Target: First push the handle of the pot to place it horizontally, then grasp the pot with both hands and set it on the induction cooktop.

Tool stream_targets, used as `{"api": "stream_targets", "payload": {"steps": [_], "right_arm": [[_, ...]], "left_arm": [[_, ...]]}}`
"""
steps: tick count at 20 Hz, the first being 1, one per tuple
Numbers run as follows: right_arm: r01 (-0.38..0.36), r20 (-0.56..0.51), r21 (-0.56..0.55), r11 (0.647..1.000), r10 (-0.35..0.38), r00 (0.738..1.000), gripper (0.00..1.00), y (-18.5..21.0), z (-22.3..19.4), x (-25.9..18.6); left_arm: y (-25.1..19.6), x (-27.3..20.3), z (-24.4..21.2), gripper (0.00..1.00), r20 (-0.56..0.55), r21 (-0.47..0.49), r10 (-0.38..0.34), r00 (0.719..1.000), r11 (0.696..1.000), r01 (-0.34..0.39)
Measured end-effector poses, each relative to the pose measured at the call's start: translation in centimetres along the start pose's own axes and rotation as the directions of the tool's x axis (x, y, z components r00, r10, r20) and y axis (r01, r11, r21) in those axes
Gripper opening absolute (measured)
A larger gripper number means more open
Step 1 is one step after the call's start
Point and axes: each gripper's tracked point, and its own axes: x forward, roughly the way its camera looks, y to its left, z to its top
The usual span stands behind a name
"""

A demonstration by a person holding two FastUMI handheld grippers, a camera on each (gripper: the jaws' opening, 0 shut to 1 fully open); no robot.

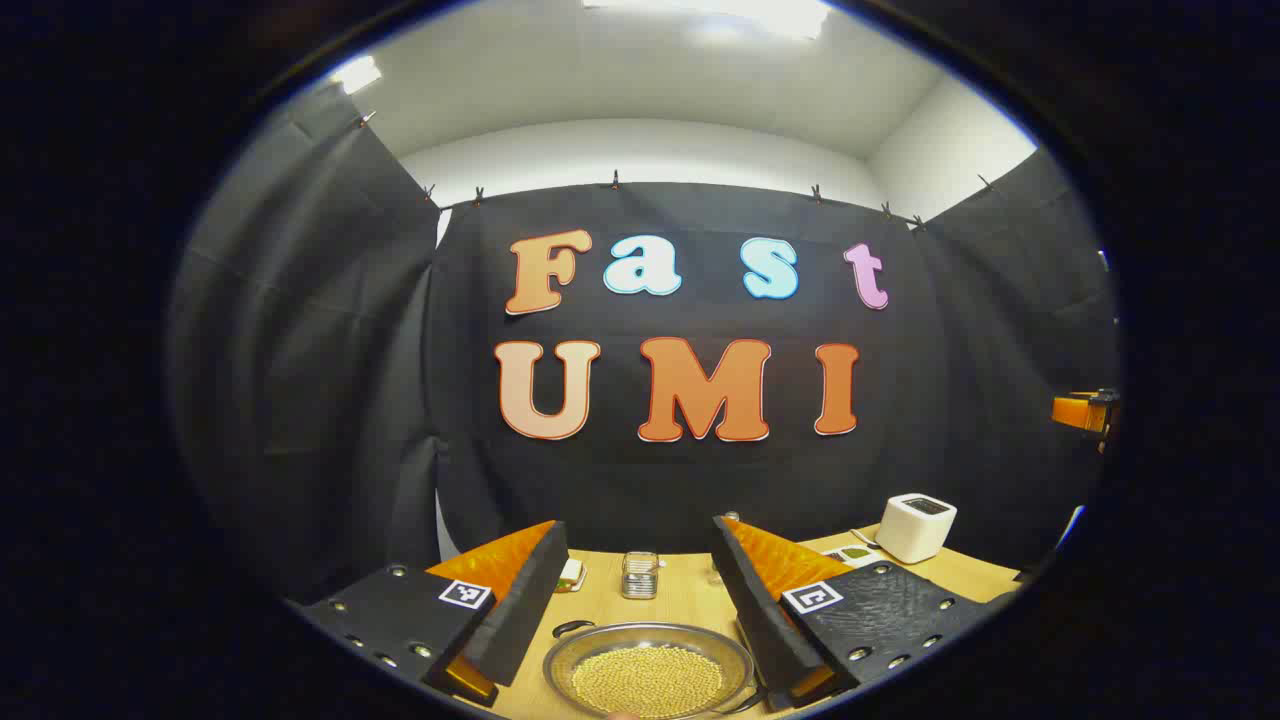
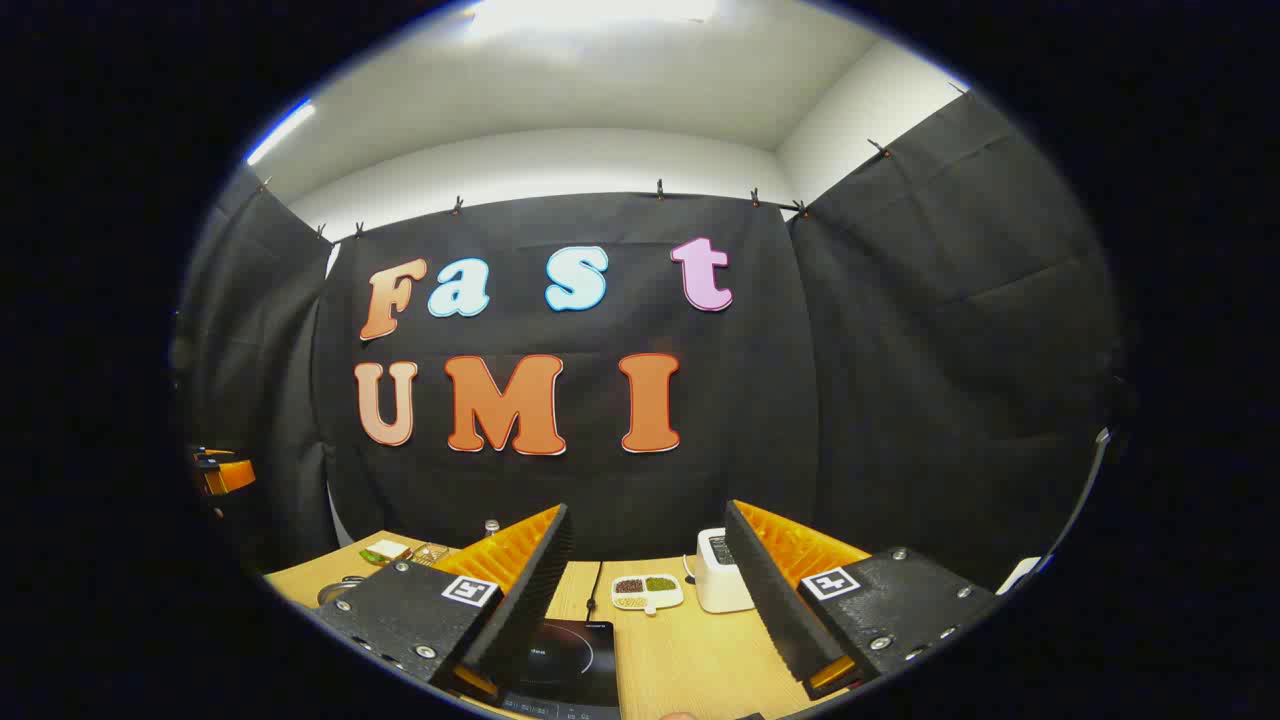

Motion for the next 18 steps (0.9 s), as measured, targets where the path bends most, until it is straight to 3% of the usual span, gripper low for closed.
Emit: {"api": "stream_targets", "payload": {"steps": [18], "right_arm": [[-0.053,-0.027,-0.019,0.998,0.053,0.998,0.95,2.7,-1.4,2.1]], "left_arm": [[1.3,-0.2,0.3,0.89,0.012,0.0,0.054,0.998,0.999,-0.054]]}}
